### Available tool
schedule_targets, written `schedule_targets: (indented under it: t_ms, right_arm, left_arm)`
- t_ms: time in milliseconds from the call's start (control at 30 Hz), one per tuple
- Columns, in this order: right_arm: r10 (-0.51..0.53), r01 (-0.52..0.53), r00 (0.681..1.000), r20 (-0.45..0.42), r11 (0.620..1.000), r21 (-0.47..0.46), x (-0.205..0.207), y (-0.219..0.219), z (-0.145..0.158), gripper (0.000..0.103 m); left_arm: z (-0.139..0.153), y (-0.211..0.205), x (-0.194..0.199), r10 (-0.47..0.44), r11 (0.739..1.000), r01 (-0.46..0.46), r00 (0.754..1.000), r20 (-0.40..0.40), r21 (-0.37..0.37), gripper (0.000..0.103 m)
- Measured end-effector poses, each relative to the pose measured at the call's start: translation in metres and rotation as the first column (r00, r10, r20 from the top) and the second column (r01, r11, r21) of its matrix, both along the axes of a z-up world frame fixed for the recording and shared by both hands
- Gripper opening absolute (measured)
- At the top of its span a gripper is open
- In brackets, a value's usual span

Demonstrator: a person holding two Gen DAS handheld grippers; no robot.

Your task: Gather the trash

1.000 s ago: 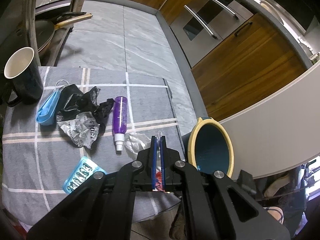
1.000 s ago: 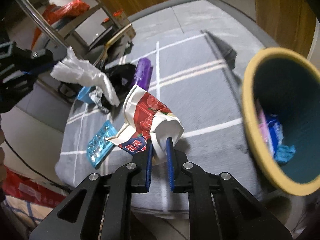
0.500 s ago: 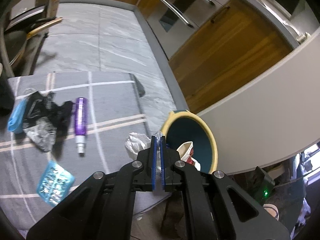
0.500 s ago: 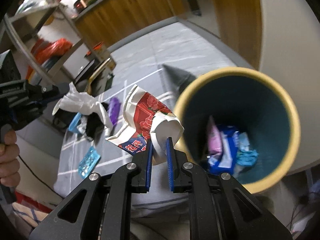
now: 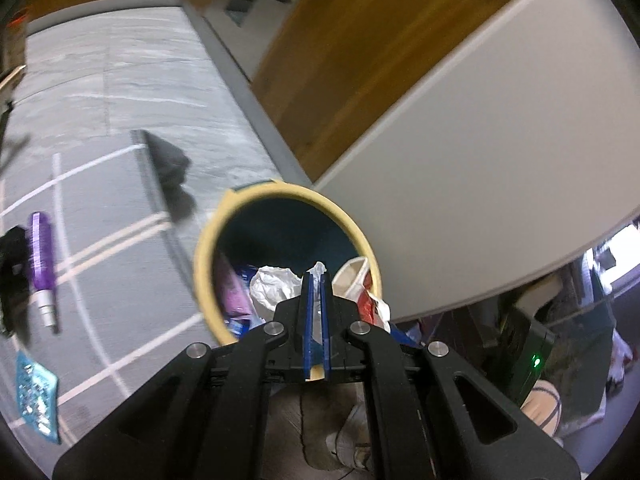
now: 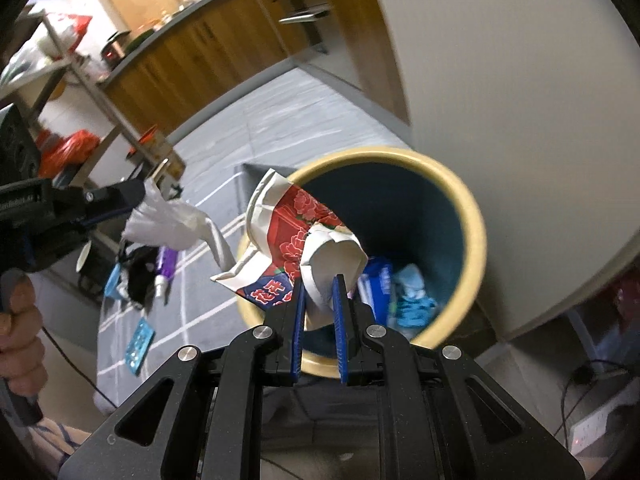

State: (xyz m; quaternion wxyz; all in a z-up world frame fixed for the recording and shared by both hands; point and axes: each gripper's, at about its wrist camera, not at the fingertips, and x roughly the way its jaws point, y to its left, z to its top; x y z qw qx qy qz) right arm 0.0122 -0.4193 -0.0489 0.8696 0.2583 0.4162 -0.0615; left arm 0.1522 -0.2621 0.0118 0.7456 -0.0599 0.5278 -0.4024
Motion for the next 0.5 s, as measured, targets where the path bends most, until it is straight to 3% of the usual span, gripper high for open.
schedule_targets:
  t_ms: [267, 500]
  right_arm:
    - [-0.03, 0.03, 0.999, -0.02, 1.0, 0.005, -0.003, -0.01, -0.01, 0.015]
    - [-0.01, 0.011, 0.999, -0.05, 1.0, 0.016, 0.005, -0.005, -0.023, 0.015]
  left_arm:
    - [-0.035, -0.042, -0.012, -0.081, 0.993, 0.079, 0.997, 0.017, 0.087, 0.003]
    - [-0.059, -0.029, -0.004, -0.049, 0.987, 0.05, 0.999, -0.015, 0.15, 0.003]
